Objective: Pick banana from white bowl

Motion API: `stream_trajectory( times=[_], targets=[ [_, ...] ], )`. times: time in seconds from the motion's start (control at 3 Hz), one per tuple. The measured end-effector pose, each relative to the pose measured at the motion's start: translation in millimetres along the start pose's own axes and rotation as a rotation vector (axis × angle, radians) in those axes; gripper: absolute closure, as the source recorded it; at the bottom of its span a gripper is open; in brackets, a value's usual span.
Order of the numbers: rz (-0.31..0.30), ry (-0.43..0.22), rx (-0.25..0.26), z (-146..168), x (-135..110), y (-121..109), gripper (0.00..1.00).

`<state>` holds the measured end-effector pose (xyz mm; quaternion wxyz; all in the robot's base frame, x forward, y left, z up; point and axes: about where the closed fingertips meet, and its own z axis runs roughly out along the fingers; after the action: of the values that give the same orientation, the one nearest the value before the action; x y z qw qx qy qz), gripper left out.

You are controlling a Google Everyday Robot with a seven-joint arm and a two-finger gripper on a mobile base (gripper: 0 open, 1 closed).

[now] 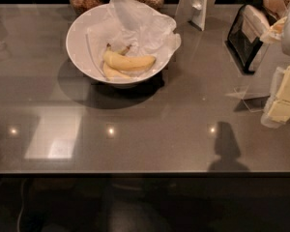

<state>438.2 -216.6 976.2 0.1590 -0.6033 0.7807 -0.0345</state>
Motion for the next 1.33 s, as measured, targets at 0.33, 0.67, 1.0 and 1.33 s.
stream_trajectory(
  times=[0.33,0.67,1.0,1.33],
  targets=[
    [0.0,0.0,0.0,0.0,0.0,0.0,0.0],
    [-0.012,-0.031,0.008,-0.3,-5.6,-1.8,0.0],
    [-0.051,-0.145,0.022,5.0,-34.3,-12.7,0.0],
    [-0.099,-0.27,0.028,11.9,-81.8,-27.4,0.0]
  ],
)
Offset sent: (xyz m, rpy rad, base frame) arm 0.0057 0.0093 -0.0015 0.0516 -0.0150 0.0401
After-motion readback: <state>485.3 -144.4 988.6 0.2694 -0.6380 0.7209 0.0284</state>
